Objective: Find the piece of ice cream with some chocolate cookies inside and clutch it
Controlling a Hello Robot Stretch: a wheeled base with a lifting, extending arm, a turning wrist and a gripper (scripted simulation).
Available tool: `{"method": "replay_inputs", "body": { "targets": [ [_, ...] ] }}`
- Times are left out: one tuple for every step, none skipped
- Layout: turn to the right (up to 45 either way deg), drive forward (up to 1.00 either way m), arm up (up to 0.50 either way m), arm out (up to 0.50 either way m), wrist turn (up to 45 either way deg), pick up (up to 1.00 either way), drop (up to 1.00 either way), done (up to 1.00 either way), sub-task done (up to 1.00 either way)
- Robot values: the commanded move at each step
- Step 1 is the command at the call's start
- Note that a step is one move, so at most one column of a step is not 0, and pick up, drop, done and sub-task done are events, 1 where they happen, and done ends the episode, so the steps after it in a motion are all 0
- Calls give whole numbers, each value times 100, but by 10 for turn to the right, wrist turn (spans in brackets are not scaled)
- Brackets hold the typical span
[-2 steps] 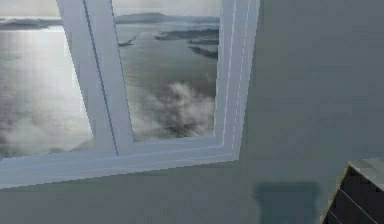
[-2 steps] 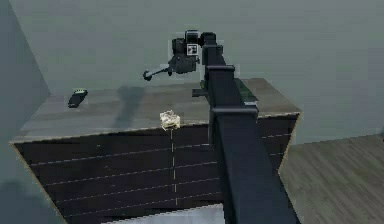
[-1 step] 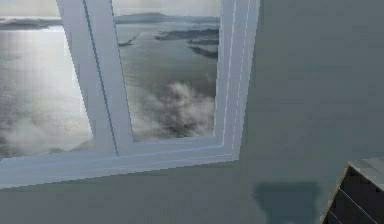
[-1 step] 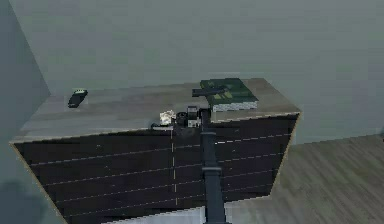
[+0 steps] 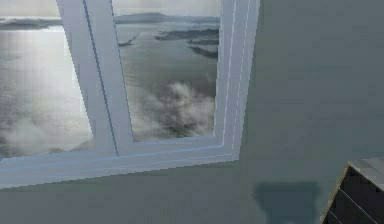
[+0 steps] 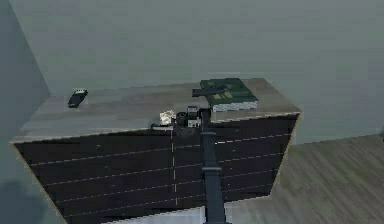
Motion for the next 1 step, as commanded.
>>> {"method": "replay_inputs", "body": {
  "targets": [
    [0,0,10,0,0,0,0,0,0]
  ]
}}
